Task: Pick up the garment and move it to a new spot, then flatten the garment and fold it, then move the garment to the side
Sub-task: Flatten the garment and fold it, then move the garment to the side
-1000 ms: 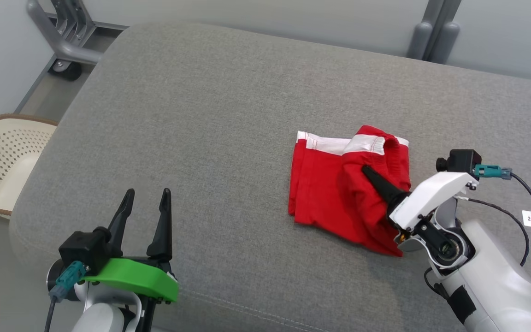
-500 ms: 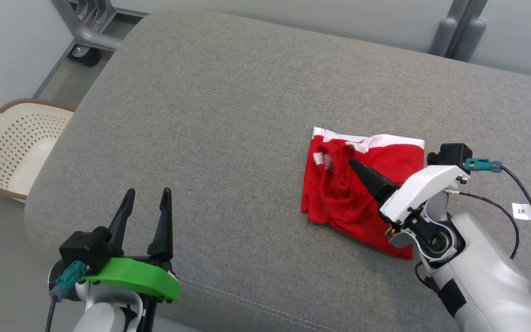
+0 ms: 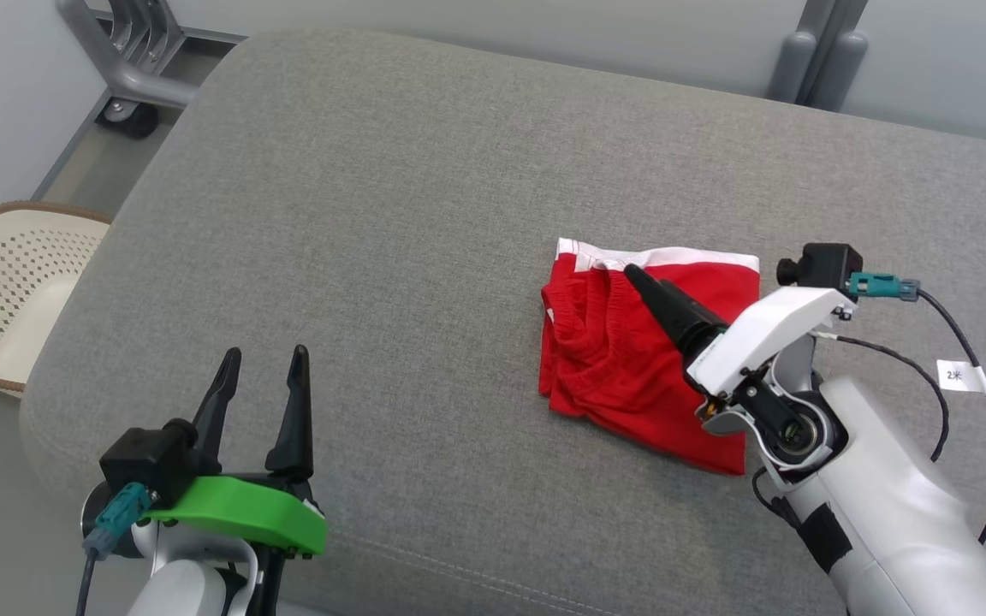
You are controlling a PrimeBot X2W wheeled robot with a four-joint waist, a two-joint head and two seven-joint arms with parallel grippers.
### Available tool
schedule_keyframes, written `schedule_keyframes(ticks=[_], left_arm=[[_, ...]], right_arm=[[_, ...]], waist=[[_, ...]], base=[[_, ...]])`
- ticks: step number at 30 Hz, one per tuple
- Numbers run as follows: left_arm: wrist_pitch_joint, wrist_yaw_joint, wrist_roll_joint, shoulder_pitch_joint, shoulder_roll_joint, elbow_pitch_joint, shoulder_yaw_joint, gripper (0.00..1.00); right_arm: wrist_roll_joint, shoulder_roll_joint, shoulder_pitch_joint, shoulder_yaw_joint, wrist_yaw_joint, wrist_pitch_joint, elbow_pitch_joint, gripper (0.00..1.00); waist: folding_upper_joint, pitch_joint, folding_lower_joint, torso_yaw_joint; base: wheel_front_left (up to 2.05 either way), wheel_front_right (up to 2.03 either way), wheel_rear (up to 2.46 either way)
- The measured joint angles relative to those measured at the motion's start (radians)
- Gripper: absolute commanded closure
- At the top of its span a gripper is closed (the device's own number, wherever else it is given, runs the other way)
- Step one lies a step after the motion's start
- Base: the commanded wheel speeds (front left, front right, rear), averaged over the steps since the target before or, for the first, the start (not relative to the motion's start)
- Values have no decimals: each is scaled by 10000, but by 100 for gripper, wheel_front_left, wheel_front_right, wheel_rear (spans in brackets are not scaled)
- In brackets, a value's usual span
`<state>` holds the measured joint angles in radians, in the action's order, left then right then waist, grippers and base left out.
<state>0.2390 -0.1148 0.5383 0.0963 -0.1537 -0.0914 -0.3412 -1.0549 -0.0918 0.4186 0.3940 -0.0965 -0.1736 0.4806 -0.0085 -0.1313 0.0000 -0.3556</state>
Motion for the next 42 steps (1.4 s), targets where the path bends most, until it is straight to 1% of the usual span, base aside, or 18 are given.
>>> schedule_keyframes(ticks=[4, 9, 12, 16, 18, 20, 23, 29, 30, 32, 40, 42], left_arm=[[8, 0, -2, 0, -6, 0, 12, 0], [10, 0, -4, 0, -4, 6, -59, 0], [10, 0, -2, 0, -4, 4, -61, 0], [10, 0, -2, 0, -4, 2, -65, 0], [10, 2, -4, 0, -4, 4, -77, 0], [10, 2, -4, 0, -2, 2, -98, 0], [10, 4, -4, 0, 0, 4, -113, 0], [10, 6, -4, 0, 31, 13, -153, 0], [10, 6, -2, 0, 36, 15, -153, 0], [10, 8, -2, 0, 38, 15, -150, 0], [10, 13, -2, 0, 40, 10, -144, 0], [10, 13, -2, 0, 40, 8, -146, 0]], right_arm=[[176, -180, 43, -102, -2, 253, -90, 0], [495, -729, 28, -286, 10, 593, -173, 0], [729, -953, -7, -305, 29, 696, -234, 0], [1097, -1233, -234, -230, 197, 779, -257, 0], [1206, -1375, -403, -222, 217, 863, -238, 0], [1427, -1488, -535, -128, 353, 899, -205, 0], [1674, -1666, -716, -13, 458, 993, -121, 0], [2063, -1814, -1070, 132, 734, 1166, 92, 0], [2061, -1824, -1113, 132, 738, 1174, 119, 0], [2061, -1749, -1171, 138, 813, 1204, 174, 0], [1971, -1329, -1198, 205, 826, 1290, 500, 0], [1916, -1256, -1198, 203, 895, 1290, 587, 0]], waist=[[0, 59, 0, 127], [0, 99, 0, 249], [0, 108, 0, 293], [0, 119, 0, 362], [0, 123, 0, 395], [0, 124, 0, 420], [0, 115, 0, 435], [0, 1, 0, 380], [0, -22, 0, 362], [0, -72, 0, 328], [0, -143, 0, 203], [0, -153, 0, 169]], base=[[0, 0, 0], [0, 0, 0], [0, 0, 0], [0, 0, 0], [0, 0, 0], [0, 0, 0], [0, 0, 0], [0, 0, 0], [0, 0, 0], [0, 0, 0], [0, 0, 0], [0, 0, 0]])
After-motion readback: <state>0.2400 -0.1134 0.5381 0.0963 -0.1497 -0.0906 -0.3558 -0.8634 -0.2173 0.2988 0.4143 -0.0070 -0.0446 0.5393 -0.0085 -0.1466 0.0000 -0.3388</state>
